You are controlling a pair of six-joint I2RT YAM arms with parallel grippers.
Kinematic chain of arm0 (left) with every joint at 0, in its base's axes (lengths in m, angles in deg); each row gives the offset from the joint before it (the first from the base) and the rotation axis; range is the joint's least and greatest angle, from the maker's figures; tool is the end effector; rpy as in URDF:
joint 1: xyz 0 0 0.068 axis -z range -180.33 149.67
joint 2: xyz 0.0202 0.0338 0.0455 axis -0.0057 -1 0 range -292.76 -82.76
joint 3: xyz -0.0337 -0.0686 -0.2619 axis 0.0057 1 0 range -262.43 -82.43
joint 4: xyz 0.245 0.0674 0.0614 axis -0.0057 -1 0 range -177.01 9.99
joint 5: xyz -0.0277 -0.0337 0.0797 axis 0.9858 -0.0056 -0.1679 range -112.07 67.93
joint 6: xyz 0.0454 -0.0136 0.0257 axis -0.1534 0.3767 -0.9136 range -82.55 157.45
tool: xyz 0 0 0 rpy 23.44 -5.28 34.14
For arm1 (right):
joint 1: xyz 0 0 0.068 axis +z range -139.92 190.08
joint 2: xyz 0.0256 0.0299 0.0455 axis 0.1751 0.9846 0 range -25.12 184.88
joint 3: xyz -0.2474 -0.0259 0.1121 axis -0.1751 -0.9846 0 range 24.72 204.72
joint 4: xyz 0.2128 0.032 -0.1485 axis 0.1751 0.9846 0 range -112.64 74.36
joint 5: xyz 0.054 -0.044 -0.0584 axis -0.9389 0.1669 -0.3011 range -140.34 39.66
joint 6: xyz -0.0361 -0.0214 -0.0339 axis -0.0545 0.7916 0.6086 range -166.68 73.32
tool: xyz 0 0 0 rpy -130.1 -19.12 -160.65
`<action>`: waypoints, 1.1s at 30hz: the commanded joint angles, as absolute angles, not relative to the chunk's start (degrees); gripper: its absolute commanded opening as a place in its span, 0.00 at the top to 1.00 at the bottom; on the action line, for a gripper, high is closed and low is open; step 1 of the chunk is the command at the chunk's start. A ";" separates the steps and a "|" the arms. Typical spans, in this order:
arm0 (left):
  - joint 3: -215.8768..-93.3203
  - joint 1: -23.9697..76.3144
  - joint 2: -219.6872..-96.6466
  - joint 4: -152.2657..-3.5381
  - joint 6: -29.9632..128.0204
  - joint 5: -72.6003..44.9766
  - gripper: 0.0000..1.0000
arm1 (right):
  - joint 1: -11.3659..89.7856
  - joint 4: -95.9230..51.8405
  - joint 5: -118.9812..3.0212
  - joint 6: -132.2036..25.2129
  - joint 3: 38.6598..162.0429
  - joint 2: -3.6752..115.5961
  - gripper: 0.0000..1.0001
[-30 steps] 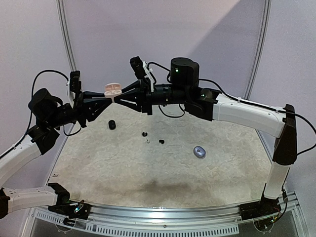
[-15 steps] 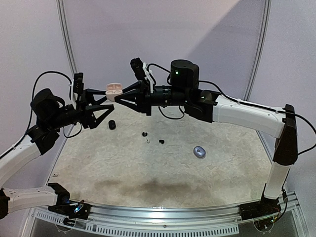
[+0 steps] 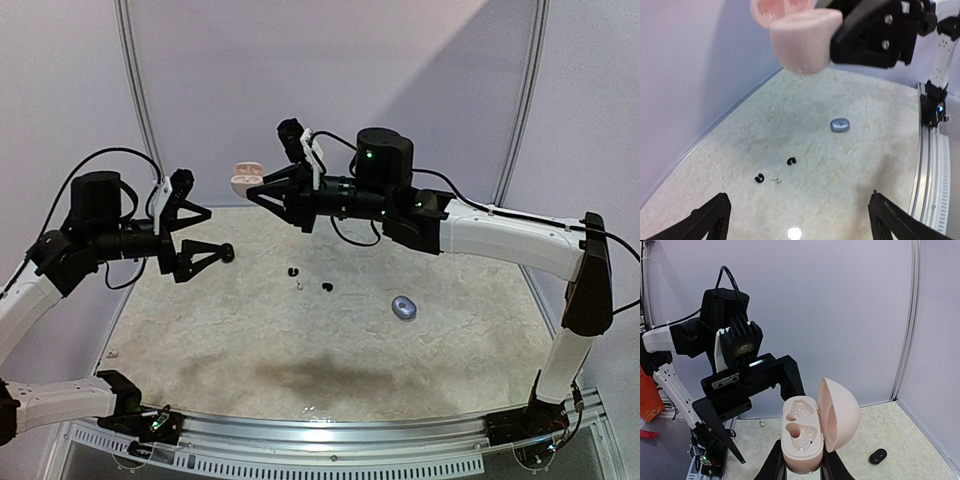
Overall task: Insert the wireless bluetooth earbuds into the charging case
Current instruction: Pick up the left earbud from the corner of the board.
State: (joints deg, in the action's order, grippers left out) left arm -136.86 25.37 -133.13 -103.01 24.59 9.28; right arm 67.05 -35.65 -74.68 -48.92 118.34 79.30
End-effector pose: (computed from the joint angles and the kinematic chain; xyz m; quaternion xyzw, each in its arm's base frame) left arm 0.1636 -0.0992 0.3601 0.4069 0.6878 -0.2810 0.5314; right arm 0.2297 0.3803 0.3863 -0.4465 0.5321 0.4751 0.5402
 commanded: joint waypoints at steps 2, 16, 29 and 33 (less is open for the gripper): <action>-143.89 23.23 -135.89 -127.58 9.97 3.86 0.02 | 65.33 -39.79 -73.42 -48.77 115.96 77.24 1.00; -157.96 -0.02 -168.07 -166.97 -10.74 -27.63 0.15 | 64.56 -38.38 -74.37 -44.24 112.54 76.00 1.00; -138.67 -22.54 -166.23 -151.41 -32.56 -35.36 0.33 | 64.55 -34.40 -75.38 -43.84 114.91 76.64 1.00; -135.07 -26.73 -168.45 -145.37 -37.06 -36.86 0.32 | 64.57 -32.65 -75.50 -44.08 116.22 76.91 1.00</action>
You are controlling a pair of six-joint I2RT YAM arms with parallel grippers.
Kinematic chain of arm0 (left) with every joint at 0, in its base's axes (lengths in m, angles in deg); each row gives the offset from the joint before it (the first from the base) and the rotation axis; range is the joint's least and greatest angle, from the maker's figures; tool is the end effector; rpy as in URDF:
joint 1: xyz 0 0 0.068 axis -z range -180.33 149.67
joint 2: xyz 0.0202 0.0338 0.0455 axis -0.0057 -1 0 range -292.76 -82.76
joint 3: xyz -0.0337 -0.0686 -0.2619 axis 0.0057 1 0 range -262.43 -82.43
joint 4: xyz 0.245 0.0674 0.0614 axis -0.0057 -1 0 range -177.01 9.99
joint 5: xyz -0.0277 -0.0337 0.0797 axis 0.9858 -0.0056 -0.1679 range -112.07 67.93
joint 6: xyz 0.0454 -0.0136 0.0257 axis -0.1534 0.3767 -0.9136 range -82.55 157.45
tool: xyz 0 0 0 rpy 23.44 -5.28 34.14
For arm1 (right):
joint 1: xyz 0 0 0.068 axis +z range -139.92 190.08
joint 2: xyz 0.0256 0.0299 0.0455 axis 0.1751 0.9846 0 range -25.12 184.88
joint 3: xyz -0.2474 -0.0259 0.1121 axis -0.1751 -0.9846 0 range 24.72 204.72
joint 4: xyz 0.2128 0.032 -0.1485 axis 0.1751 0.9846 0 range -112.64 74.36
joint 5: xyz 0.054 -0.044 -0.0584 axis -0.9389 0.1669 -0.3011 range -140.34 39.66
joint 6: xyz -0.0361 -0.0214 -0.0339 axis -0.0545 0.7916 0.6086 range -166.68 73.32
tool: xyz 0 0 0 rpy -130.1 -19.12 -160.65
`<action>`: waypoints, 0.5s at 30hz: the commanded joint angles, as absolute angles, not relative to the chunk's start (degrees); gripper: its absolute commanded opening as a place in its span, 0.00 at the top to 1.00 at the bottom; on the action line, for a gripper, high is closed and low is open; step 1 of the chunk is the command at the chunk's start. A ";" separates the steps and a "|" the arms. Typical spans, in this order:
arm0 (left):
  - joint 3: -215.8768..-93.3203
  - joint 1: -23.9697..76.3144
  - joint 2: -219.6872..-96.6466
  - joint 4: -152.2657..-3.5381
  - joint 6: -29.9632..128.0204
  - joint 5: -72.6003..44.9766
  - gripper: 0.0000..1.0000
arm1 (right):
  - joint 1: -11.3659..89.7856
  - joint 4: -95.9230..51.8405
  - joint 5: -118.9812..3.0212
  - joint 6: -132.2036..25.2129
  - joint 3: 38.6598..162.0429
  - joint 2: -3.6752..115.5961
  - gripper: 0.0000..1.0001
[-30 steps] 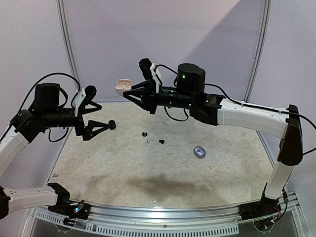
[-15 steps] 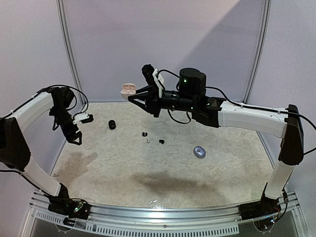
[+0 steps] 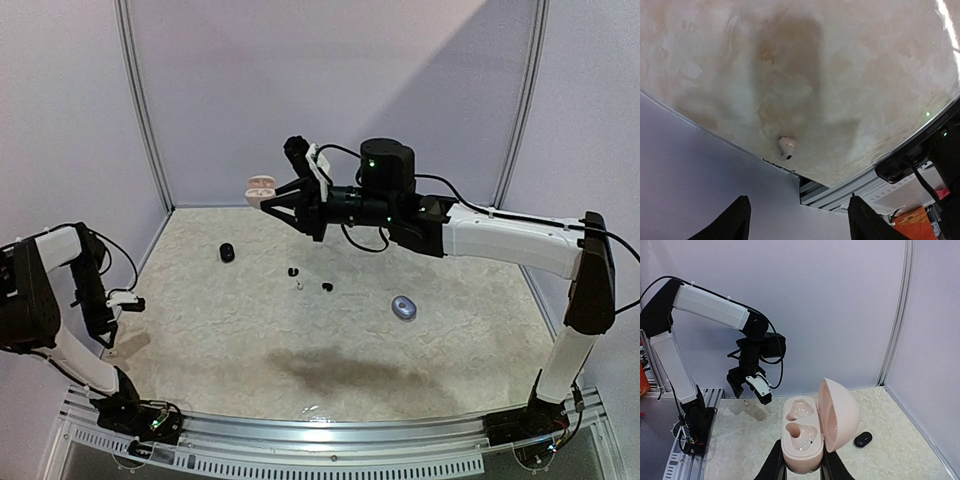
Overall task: Insert the wireless bluetooth earbuds into the charging case
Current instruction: Pick up the left earbud from the corner of the board.
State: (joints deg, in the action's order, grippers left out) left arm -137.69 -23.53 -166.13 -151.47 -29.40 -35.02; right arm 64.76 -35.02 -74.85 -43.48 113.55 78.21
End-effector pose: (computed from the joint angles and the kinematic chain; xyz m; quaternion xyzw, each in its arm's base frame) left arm 0.1952 0.0924 0.2062 -0.3769 -0.9157 -0.0208 0.1381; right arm 0.2420 0.3671 0.3632 -0.4694 0.5445 0.4321 0.5444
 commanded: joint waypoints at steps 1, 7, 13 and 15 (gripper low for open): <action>-134.69 -27.27 -169.06 -144.77 -37.62 -36.69 0.31 | 64.56 -32.36 -75.41 -44.05 116.36 76.85 1.00; -130.22 -28.73 -169.48 -137.25 -42.18 -37.08 0.30 | 64.62 -32.11 -75.08 -44.97 116.30 76.61 1.00; -128.85 -28.98 -172.14 -135.18 -42.91 -34.41 0.37 | 64.66 -32.01 -75.08 -45.48 116.39 76.58 1.00; -127.02 -29.02 -172.59 -133.19 -43.58 -35.69 0.42 | 64.60 -32.04 -75.04 -45.52 116.39 76.57 1.00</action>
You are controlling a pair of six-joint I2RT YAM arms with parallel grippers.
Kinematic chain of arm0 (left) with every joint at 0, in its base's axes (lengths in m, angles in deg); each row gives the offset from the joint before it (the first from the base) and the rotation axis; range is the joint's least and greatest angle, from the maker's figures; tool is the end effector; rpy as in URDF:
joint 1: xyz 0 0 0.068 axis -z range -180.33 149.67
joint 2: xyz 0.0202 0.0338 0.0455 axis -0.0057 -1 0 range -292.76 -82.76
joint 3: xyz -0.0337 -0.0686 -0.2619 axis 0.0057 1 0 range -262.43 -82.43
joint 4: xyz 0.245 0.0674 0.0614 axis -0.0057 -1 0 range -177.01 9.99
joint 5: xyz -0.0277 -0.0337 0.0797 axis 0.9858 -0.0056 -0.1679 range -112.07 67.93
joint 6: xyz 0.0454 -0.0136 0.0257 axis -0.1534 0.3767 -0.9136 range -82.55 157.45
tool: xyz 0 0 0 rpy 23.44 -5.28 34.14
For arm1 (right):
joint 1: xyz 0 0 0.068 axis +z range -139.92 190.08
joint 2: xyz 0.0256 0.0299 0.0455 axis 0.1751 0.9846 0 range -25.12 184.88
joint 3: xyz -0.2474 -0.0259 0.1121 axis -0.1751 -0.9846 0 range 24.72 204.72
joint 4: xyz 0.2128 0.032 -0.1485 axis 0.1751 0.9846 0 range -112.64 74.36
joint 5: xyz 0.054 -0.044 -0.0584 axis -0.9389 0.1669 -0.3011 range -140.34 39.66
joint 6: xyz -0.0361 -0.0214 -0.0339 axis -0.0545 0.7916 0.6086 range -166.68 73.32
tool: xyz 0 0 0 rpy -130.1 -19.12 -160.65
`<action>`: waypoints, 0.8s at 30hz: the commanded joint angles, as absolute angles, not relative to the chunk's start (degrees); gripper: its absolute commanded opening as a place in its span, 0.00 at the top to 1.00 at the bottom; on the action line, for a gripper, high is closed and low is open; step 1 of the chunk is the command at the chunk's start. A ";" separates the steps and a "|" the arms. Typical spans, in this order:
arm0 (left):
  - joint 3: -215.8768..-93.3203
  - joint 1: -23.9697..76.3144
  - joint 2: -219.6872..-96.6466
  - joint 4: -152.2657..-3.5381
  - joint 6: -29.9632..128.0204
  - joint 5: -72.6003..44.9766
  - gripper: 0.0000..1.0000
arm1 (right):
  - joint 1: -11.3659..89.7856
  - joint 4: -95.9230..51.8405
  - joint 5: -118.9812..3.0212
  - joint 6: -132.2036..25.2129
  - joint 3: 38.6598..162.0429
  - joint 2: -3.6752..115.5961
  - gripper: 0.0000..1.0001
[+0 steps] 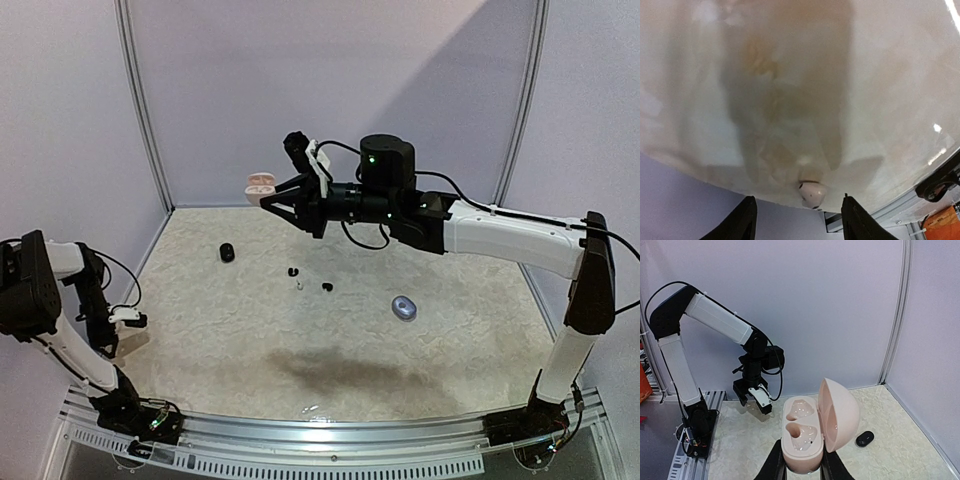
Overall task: Insert the wireless bluetooth earbuds into the charging case
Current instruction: Pick up the left earbud from the corner of the board.
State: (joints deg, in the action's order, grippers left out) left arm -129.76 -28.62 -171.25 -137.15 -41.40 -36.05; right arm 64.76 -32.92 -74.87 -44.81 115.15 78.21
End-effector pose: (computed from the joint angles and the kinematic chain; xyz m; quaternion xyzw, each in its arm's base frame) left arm 0.1908 0.1125 0.1540 -0.4307 -0.8914 -0.0143 0.1403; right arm 0.2420 0.3670 0.3693 -0.4640 0.5528 0.4377 0.5363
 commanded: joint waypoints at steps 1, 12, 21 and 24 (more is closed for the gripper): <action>-126.27 -29.01 -172.71 -132.87 -44.07 -36.06 0.43 | 64.65 -32.00 -75.04 -45.57 116.39 76.49 1.00; -122.84 -28.98 -172.94 -130.27 -44.20 -37.07 0.83 | 64.63 -31.88 -75.60 -45.33 117.08 76.80 1.00; -129.78 -23.39 -172.39 -141.36 -31.74 -24.51 1.00 | 64.60 -30.79 -73.24 -44.92 116.73 76.33 1.00; -133.10 -16.63 -172.09 -144.69 -23.48 -16.93 1.00 | 64.63 -31.17 -71.31 -44.52 115.72 75.59 1.00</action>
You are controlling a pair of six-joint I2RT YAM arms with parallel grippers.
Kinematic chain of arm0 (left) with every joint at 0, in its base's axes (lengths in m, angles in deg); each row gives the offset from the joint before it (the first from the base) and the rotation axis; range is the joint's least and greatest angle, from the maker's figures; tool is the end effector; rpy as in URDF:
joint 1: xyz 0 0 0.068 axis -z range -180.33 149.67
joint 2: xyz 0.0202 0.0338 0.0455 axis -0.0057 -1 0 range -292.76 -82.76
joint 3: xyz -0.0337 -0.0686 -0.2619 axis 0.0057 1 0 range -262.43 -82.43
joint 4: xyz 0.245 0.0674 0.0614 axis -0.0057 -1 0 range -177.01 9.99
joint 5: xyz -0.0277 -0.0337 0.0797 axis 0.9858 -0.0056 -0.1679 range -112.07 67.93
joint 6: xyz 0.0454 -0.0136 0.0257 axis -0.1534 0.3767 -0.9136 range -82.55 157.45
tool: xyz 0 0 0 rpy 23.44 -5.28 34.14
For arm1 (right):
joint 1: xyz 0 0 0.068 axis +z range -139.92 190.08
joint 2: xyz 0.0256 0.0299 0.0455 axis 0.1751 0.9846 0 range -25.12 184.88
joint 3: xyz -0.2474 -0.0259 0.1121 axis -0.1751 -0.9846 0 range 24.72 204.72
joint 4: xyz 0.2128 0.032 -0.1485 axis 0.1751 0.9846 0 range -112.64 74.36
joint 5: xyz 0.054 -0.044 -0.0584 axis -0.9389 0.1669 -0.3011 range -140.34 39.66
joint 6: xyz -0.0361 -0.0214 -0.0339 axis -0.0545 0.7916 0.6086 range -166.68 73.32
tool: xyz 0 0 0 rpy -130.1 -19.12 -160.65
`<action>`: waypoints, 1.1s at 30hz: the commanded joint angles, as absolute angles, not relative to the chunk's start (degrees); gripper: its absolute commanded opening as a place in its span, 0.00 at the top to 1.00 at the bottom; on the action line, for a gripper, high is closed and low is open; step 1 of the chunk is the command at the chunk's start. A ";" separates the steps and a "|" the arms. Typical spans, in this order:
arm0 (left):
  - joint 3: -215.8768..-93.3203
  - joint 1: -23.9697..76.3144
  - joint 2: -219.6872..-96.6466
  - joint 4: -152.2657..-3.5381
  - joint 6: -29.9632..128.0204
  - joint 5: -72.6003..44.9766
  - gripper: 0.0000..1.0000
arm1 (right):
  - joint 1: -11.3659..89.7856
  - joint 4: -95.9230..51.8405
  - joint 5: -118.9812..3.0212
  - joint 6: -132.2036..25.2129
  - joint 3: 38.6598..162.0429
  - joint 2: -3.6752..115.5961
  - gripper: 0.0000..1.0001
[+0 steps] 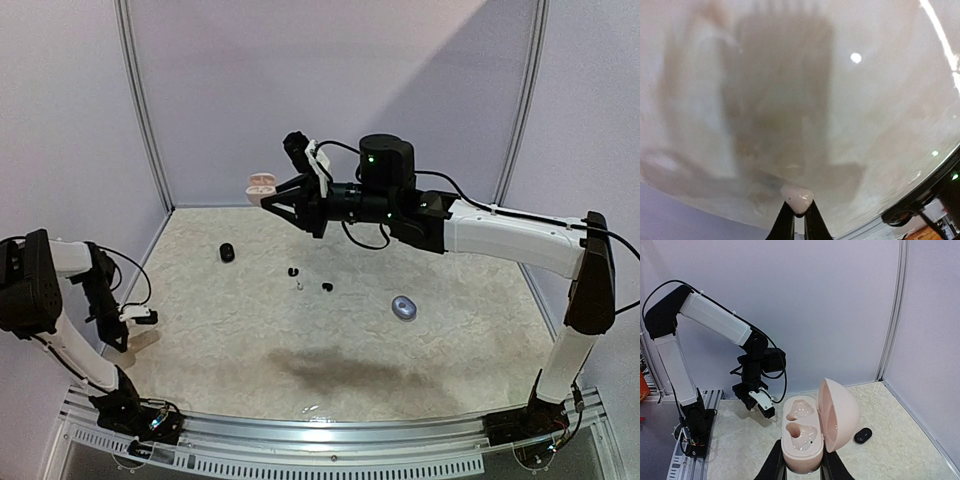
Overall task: Insert the wireless bluetooth earbuds into the charging case
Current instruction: Pick up the left earbud from the corner of the board, then place the left earbud at the center of the board.
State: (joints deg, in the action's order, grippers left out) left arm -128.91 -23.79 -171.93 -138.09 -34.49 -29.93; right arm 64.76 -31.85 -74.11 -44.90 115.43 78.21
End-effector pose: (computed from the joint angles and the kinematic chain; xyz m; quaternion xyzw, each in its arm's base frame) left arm 0.1966 0.0908 0.1482 -0.4137 -0.9030 0.0233 0.1135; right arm 0.2424 0.3669 0.3691 -0.4613 0.5607 0.4331 0.5340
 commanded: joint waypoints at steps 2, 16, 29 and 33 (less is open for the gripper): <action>-135.04 -11.39 -172.32 -145.02 -18.27 -13.07 1.00 | 64.64 -31.69 -70.50 -44.19 114.88 75.06 1.00; -160.14 26.76 -193.26 -140.79 7.82 -7.65 1.00 | 64.57 -35.04 -57.15 -45.02 101.30 64.41 1.00; -175.45 43.36 -209.05 -143.46 13.42 -9.73 0.99 | 64.62 -33.76 -51.11 -45.10 91.78 53.83 1.00; -175.52 44.85 -210.19 -143.91 14.27 -8.82 0.92 | 64.54 -33.65 -51.03 -44.54 91.58 53.20 1.00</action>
